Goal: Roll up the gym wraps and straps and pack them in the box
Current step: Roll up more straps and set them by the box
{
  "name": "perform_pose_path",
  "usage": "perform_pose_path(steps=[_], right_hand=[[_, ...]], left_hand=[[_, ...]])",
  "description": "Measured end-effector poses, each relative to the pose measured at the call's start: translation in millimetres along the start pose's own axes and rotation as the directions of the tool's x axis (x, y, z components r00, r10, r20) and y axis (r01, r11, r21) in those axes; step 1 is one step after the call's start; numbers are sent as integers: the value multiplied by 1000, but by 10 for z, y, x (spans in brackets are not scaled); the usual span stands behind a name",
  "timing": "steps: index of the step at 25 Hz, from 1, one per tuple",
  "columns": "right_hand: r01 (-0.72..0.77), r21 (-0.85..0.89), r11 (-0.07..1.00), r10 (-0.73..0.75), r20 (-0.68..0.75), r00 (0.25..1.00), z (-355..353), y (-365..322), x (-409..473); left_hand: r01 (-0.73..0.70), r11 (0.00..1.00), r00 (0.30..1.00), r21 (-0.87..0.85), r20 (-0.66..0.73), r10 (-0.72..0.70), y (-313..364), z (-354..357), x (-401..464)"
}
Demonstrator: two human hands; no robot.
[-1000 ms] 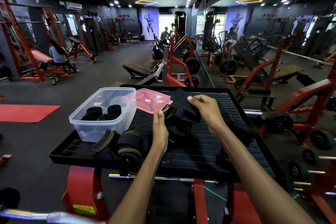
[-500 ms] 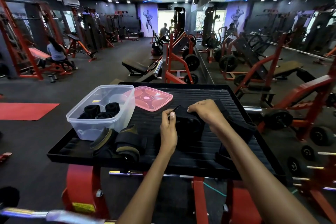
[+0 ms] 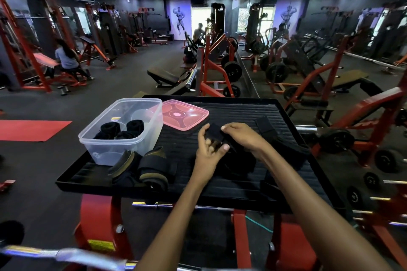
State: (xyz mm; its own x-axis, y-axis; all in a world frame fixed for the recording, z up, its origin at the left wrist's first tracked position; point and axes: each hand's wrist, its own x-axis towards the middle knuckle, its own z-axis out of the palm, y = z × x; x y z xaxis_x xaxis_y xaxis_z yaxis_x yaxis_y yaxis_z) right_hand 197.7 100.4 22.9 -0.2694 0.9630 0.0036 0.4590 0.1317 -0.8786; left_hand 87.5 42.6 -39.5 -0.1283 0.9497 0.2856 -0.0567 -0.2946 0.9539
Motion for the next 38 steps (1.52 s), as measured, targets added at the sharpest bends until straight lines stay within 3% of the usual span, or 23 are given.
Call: perform_pose_path(steps=[5,9,12,15,18,20,24,26,30,32,35,38], right_hand=[[-19,332,943,-23,124,992,-114,26,-54],[7,487,873,-51,78,996,-131,16,-69],[96,541,835,-85,-46,995,-195,-48,-38],[192,552,812,-175,-85,981,-317,-111,-31],[209,689,694,-248,-44,968,-277,-118,-118],[264,723,639,-292,-90,952,-249,-137,-171],[364,705,609,-356,-167,919,-353,-246,-241],[304,712,633,-314,-122,941,-337,-198,-298],[-32,859,511,-48,66,997,-297,-39,-324],[-94,786,611,25,100,995,-287,64,-298],[-46,611,791,-2,78,997,-181,212,-293],[-19,388,922,13,19,1000,87,367,-301]], left_hand=[[52,998,997,-20,55,-50,-84,34,-27],[14,984,993,176,113,-34,-76,11,-24],[-77,927,995,367,-36,97,-11,-23,-9],[-34,885,969,465,-201,144,62,-80,75],[82,871,937,484,-336,99,123,-152,250],[158,858,920,489,-388,52,125,-226,353],[278,834,874,477,-485,-14,196,-279,460],[328,837,848,438,-528,-57,267,-243,495],[383,848,829,365,-541,-142,265,-221,529],[363,906,819,217,-538,-199,248,-253,563],[337,941,785,-29,-542,-298,302,-266,600],[397,918,788,-6,-510,-344,374,-231,551]])
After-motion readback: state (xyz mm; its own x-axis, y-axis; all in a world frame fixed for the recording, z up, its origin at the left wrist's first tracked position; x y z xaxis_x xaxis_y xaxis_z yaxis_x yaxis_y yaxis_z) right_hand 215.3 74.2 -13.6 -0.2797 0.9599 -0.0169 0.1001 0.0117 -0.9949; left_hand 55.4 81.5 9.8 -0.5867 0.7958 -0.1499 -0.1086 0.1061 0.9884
